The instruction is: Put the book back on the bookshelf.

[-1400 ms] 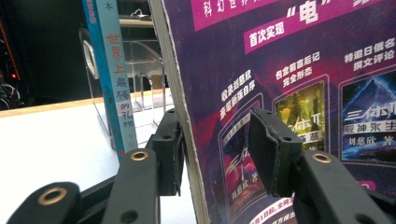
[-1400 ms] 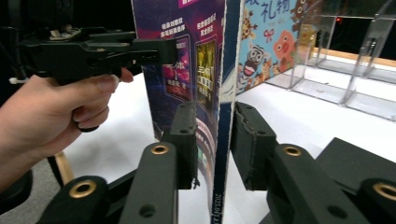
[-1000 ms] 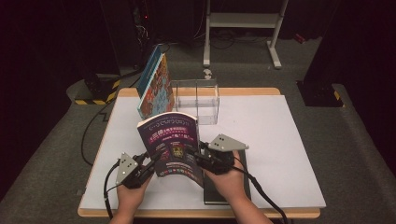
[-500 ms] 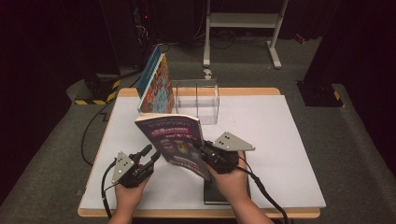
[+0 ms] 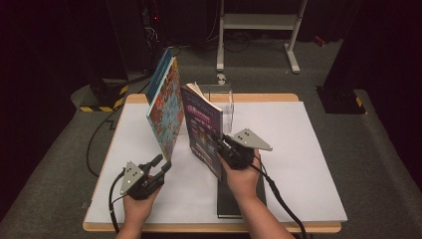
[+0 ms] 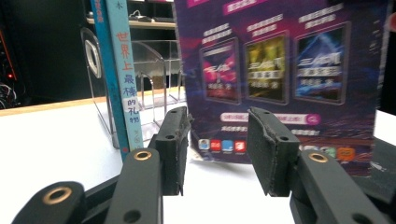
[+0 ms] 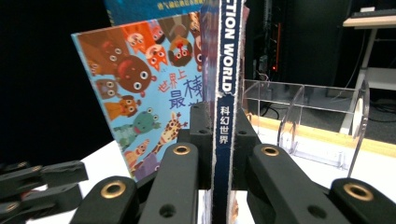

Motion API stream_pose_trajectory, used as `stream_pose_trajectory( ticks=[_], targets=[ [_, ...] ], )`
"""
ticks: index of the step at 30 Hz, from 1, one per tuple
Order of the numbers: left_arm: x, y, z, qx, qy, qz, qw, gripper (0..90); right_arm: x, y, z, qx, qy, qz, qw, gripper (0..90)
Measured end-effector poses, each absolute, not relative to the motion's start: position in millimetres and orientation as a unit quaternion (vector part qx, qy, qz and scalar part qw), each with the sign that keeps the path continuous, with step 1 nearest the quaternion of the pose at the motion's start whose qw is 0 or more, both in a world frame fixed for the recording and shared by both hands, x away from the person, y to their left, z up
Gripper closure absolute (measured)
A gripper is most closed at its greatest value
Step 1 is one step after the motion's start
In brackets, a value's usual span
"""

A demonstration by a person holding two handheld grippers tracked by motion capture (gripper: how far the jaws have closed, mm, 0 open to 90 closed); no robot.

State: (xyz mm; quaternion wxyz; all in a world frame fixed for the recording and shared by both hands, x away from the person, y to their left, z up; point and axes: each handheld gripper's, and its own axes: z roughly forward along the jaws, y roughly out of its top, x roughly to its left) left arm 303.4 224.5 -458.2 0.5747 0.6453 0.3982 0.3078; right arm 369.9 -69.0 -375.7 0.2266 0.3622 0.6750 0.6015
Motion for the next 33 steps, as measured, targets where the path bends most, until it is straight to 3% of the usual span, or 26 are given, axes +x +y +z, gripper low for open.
stream_pose_trajectory(
  ticks=[10,22,26,33],
  targets=[
    [309,208,-450,0.657,0.388,0.298,0.573,59.8,348,-60,-385,0.36,0.676,0.608,0.209,81.0],
    [351,161,-420,0.676,0.379,0.299,0.557,60.4,331,-63,-386,0.353,0.673,0.621,0.191,77.1],
    [353,161,-424,0.673,0.388,0.289,0.56,60.3,320,-71,-389,0.327,0.692,0.619,0.173,66.8],
    [358,160,-427,0.675,0.393,0.278,0.56,60.0,310,-77,-416,0.318,0.723,0.601,0.124,68.1]
  ],
)
